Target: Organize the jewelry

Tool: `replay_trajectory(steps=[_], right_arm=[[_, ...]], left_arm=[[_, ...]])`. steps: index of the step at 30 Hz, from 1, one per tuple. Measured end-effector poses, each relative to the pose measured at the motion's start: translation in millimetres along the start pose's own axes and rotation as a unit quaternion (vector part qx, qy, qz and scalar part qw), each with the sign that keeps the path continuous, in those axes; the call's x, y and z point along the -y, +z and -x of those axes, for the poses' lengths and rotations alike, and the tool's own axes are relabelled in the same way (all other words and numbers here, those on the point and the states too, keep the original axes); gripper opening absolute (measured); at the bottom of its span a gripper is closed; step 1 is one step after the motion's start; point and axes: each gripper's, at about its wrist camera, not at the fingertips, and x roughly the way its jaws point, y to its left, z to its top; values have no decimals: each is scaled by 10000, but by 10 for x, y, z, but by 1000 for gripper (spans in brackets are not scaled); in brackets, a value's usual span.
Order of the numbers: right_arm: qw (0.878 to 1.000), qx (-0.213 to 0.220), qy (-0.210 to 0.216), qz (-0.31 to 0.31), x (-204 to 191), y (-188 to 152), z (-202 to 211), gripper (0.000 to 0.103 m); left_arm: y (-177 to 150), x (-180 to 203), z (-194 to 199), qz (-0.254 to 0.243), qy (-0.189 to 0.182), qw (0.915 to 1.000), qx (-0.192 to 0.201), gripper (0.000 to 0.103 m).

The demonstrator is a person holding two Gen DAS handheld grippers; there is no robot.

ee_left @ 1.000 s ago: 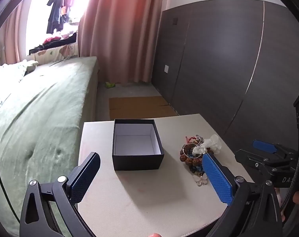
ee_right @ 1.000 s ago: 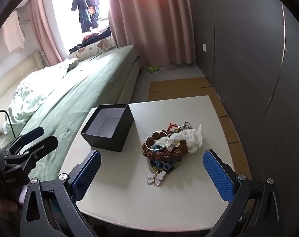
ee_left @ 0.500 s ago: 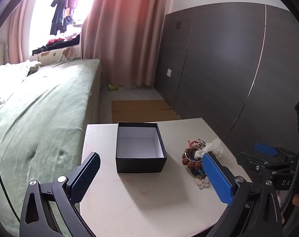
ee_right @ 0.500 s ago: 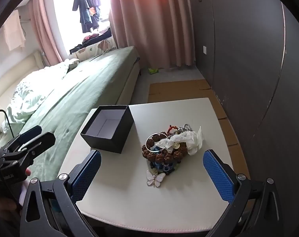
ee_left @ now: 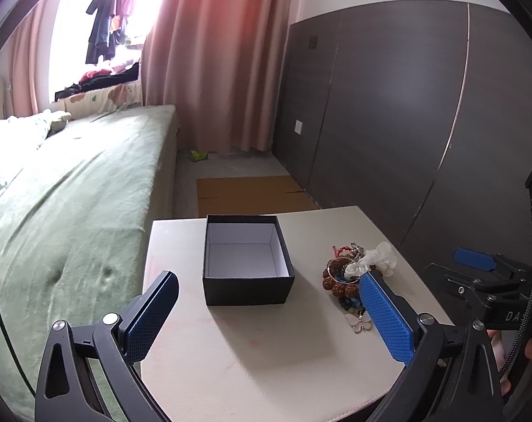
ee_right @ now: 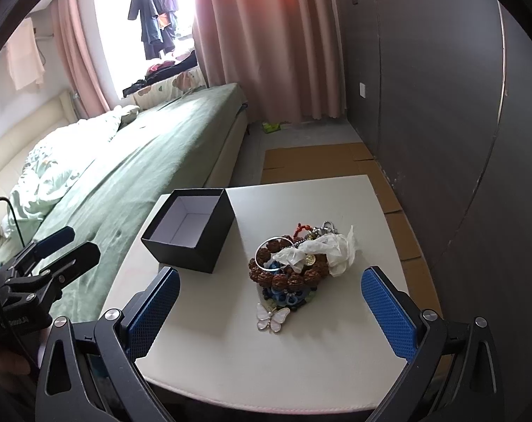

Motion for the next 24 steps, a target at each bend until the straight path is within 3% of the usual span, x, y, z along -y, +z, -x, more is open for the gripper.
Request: replay_trajectory(steps=[24], right_arm=[[10000, 18, -14, 19, 3, 4, -10, 103]], left_arm=[[-41, -61, -17, 57, 97, 9999, 98, 103]])
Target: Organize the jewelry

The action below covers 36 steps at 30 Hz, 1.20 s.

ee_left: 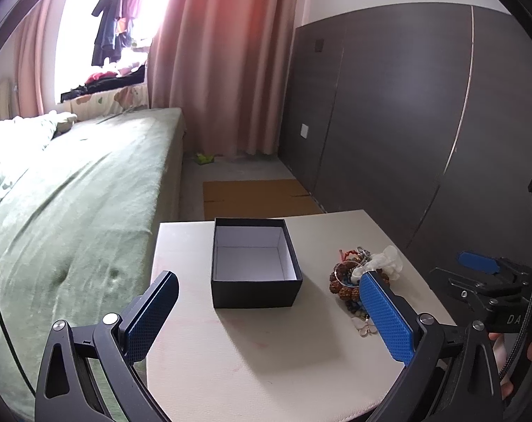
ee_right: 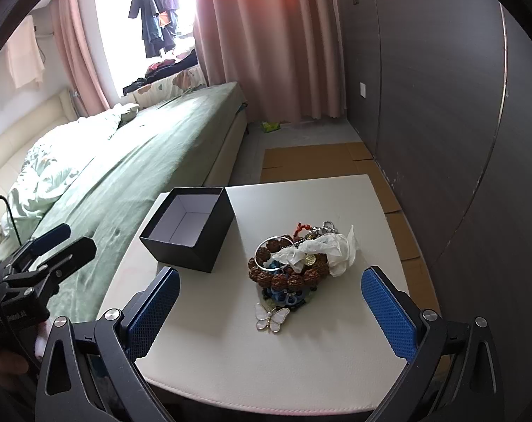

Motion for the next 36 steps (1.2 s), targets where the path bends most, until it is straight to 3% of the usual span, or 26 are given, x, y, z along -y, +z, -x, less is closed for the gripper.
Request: replay_trajectory(steps=[26, 32, 36], right_arm=[[10000, 43, -28, -45, 11, 14, 37, 103], [9978, -49, 251, -613, 221, 42, 44, 103], [9964, -49, 165, -833, 354, 54, 63, 103]], left_arm=[[-17, 3, -20, -3, -93, 9999, -68, 103], [-1, 96, -75, -32, -142, 9998, -103, 103], [-9, 153, -152, 5, -312, 9993, -208, 103]])
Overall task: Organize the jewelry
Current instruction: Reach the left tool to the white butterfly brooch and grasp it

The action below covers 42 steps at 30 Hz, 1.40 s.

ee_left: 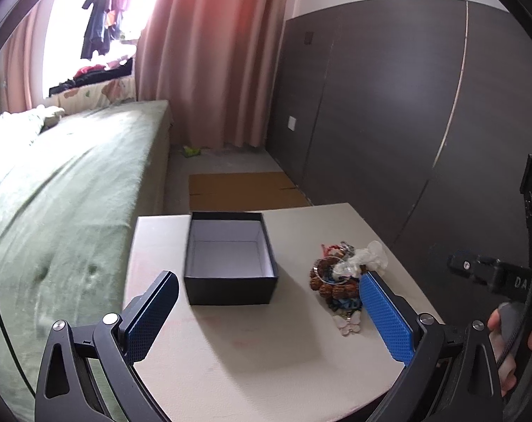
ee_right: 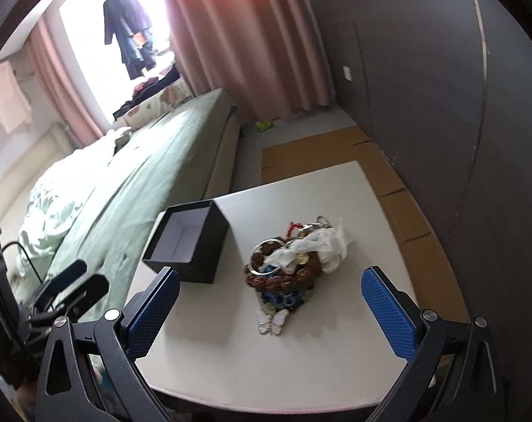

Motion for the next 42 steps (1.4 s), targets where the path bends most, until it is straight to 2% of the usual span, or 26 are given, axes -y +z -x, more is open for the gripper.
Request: replay_trajectory(steps=[6, 15, 24, 37, 42], right_arm=[[9993, -71, -210, -300, 193, 26, 2, 103], [9957, -329, -425, -752, 555, 17, -9, 103], [9900, -501, -739, -1089, 927, -4, 24, 103], [9868, -583, -815, -1273, 1169, -24, 59, 103], [9859, -622, -814, -1323, 1213, -31, 42, 103]], left_arm=[[-48, 163, -152, 1, -227, 9996, -189, 102], [-202, 514, -523, -318, -450, 9958, -726, 90], [-361, 749, -885, -389, -435, 9914, -1173, 78], [-579, 994, -1347, -735, -120, 9832, -1666, 60], [-605, 1029, -1443, -738, -150, 9813, -1769, 52]])
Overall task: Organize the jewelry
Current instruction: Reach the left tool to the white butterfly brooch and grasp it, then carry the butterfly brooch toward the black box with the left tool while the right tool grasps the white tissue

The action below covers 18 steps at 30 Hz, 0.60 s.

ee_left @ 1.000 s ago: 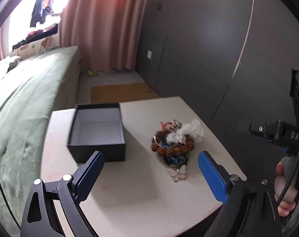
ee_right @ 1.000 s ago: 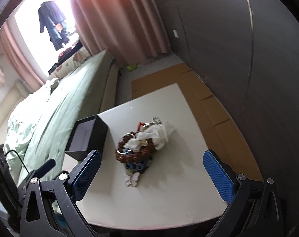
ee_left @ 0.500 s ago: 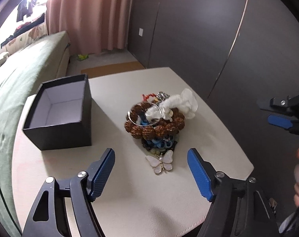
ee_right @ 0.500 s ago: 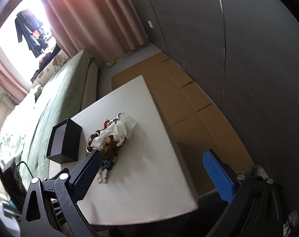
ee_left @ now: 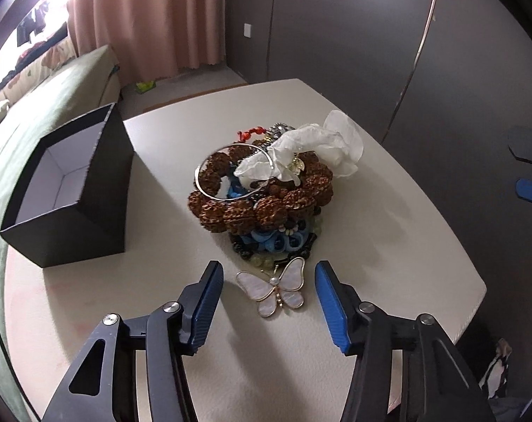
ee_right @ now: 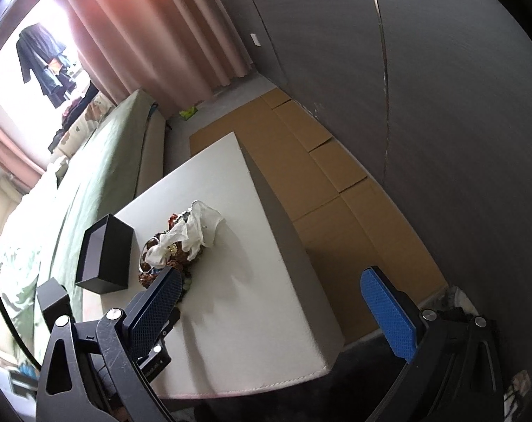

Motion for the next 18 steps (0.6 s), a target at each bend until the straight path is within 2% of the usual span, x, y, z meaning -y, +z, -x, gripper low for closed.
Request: replay_trajectory(steps=[2, 5, 8, 13, 18], right_arm=[[10000, -44, 24, -17, -8, 0, -35, 103], [9999, -121, 93, -33, -17, 0, -115, 103], [9994, -226, 223, -100, -42, 8, -198, 96], [9973, -338, 584, -297, -117, 48, -329, 81], [9948, -374, 875, -372, -321, 108, -469, 77]], left_arm=[[-1, 16, -10, -59, 105, 9999, 14, 41], [15, -17, -20, -72, 38, 10000, -39, 41], [55, -115, 21, 23, 50, 9999, -87, 41], [193, -316, 287, 241, 16, 9995, 217, 41], [380, -482, 445, 300, 115, 9984, 461, 41]])
